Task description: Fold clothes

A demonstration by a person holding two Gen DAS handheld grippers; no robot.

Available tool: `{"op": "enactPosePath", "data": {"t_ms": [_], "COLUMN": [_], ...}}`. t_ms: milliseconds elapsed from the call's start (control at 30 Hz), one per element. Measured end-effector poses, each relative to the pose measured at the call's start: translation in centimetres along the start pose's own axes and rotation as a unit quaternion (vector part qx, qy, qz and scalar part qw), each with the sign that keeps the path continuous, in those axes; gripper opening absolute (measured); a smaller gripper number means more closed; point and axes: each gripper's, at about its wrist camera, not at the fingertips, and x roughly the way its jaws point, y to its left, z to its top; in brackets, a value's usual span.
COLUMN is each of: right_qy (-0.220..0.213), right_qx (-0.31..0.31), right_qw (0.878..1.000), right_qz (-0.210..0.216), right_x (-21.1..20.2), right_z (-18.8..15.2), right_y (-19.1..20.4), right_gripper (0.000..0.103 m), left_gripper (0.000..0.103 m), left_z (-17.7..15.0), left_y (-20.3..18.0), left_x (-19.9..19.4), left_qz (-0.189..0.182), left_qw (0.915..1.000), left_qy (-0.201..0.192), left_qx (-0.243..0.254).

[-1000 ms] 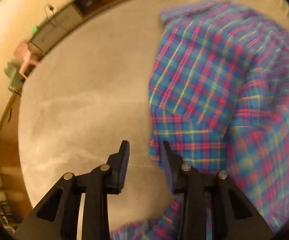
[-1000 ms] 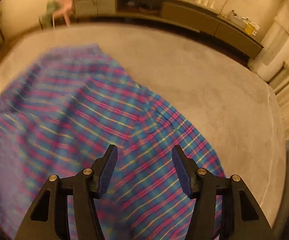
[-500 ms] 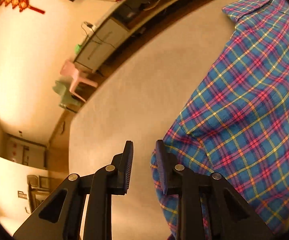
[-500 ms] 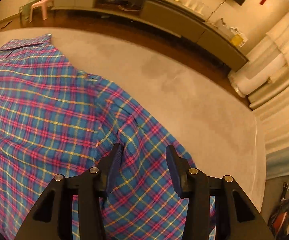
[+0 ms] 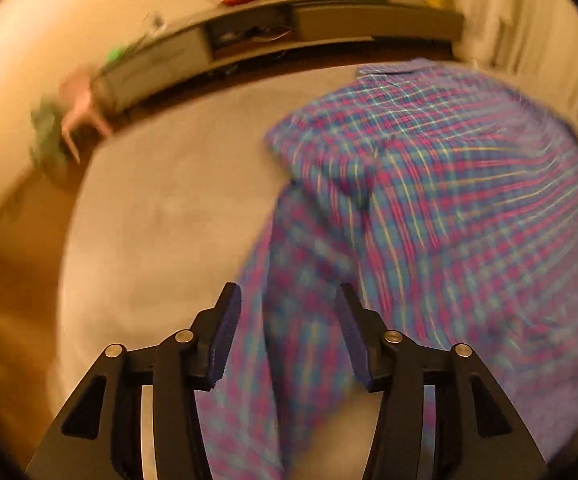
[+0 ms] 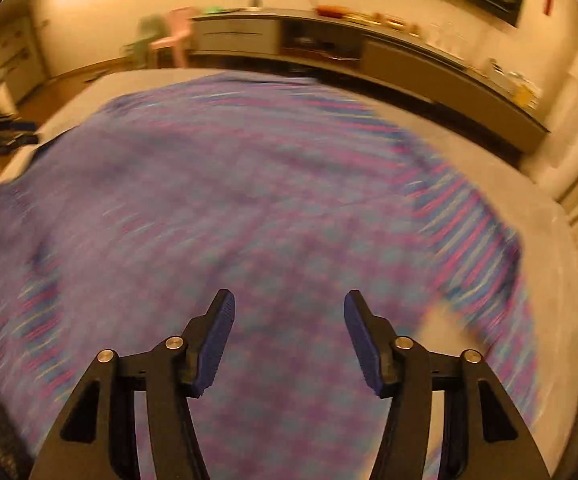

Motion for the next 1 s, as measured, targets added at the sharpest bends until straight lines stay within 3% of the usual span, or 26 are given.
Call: {"op": "enactPosePath", "data": {"t_ms": [100, 200, 333, 400, 467, 500, 567, 600, 633, 667, 767, 900, 1000], "right_qy": [-0.024, -0.054, -0.051, -0.031, -0.012, -0.001, 0.004, 0.009, 0.013, 0.018, 0.032, 0.056, 0.073], "right_qx": [-0.041, -0.102, -0.151, -0.176, -0.208, -0.220, -0.207, -0.199, -0.192, -0.184, -0.194, -0.181, -0.158], "right_qw": [0.995, 0.984, 0.976, 0.973, 0.971, 0.971, 0.974, 0.976, 0.978, 0.979, 0.976, 0.973, 0.974], "right_qz": [0.089, 0.139, 0.149, 0.146, 0.113, 0.088, 0.090, 0.089, 0.087, 0.084, 0.089, 0.130, 0.147], "right_x": [-3.8, -5.7, -3.8, -1.8, 0.6, 2.2, 3.4, 3.6, 3.7, 3.8, 2.9, 0.4, -0.2], "right_z": [0.7, 0.8, 1.2, 0.9, 0.2, -0.3, -0.6, -0.5, -0.4, -0.3, -1.6, -4.8, -6.8], "right_y": [9.8, 19.3, 29.4, 33.6, 36.6, 37.4, 37.1, 36.6, 36.1, 35.6, 34.4, 32.0, 30.8], "right_gripper": [0.061, 0.073, 0.076, 0.076, 0.076, 0.075, 0.068, 0.057, 0.027, 0.009, 0.005, 0.005, 0.009], "left_gripper": [0.053, 0.053, 0.053, 0.053, 0.053, 0.052, 0.053, 0.057, 0.060, 0.062, 0.062, 0.061, 0.060], "left_z": [-2.5, -4.6, -6.6, -7.7, -8.4, -8.7, -8.4, -8.2, -8.0, -7.7, -6.7, -6.3, -6.8], "left_y": [2.4, 4.2, 5.3, 4.1, 3.5, 3.3, 2.4, 2.1, 2.2, 2.8, 5.5, 10.9, 13.6], "left_x": [-1.2, -1.8, -1.0, -0.6, 0.9, 1.5, 1.9, 2.4, 2.8, 3.1, 4.2, 5.0, 4.9], "left_qz": [-0.028, -0.037, -0.068, -0.055, -0.044, -0.031, 0.012, 0.034, 0.042, 0.050, 0.091, 0.195, 0.202], "left_qw": [0.9972, 0.9921, 0.9818, 0.9836, 0.9854, 0.9874, 0.9940, 0.9956, 0.9957, 0.9944, 0.9863, 0.9569, 0.9408], "left_qy": [-0.008, -0.009, -0.008, -0.002, 0.010, 0.025, 0.014, 0.012, 0.011, 0.009, 0.003, -0.009, -0.012], "left_qx": [-0.070, -0.120, -0.177, -0.172, -0.164, -0.153, -0.108, -0.087, -0.082, -0.092, -0.137, -0.215, -0.272]}}
